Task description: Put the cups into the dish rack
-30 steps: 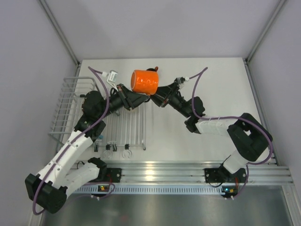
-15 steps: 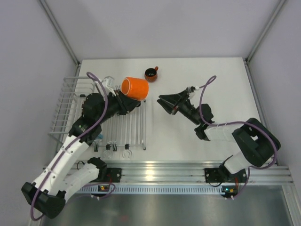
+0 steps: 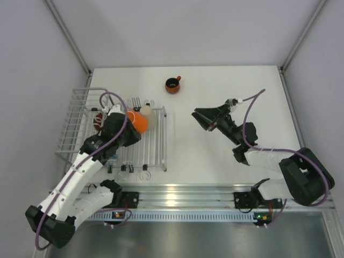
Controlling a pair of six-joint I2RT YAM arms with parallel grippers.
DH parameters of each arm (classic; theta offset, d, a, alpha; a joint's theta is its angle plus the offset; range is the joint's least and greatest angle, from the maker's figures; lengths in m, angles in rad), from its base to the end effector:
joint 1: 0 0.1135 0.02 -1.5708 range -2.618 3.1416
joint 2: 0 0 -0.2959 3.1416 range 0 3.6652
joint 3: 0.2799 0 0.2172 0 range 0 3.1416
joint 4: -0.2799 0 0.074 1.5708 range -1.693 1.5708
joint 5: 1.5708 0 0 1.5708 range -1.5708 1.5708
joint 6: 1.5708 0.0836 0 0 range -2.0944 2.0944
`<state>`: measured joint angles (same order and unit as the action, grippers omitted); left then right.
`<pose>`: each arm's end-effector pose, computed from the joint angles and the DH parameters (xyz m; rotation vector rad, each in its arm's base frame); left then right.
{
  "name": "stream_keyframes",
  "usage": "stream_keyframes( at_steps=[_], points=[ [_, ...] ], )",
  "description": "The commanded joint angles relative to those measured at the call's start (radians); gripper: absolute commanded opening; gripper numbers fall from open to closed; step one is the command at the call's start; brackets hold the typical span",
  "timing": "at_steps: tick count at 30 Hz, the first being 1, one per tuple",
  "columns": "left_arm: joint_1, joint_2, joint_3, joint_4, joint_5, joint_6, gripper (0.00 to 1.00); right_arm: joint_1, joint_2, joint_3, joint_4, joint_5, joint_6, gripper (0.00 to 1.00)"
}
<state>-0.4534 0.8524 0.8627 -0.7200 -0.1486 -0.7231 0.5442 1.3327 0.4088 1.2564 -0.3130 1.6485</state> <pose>0.1423 -0.0555 0.2963 -0.3888 2.2785 -0.4457 0.2168 0.1613 0.3208 0.5146 1.4819 2.0222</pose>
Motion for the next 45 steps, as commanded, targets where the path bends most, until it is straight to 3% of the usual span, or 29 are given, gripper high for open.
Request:
stream_keyframes(
  at_steps=[1,7,20,29,45],
  points=[
    [-0.002,-0.007,0.007,-0.035,-0.106,-0.039,0.0,-0.018,-0.061,-0.007,0.232,-0.021,-0.029,0.45],
    [-0.011,0.002,0.01,-0.113,-0.183,-0.061,0.0,-0.03,-0.148,-0.01,0.149,-0.037,-0.078,0.45],
    [-0.054,0.011,-0.05,-0.165,-0.212,-0.151,0.0,-0.098,-0.434,-0.001,-0.423,-0.038,-0.251,0.47],
    [-0.062,0.023,-0.128,-0.171,-0.233,-0.26,0.0,-0.158,-0.483,-0.034,-0.445,-0.092,-0.21,0.46],
    [-0.065,0.097,-0.133,-0.168,-0.232,-0.272,0.0,-0.231,-0.589,0.03,-0.641,-0.126,-0.306,0.46]
  ],
)
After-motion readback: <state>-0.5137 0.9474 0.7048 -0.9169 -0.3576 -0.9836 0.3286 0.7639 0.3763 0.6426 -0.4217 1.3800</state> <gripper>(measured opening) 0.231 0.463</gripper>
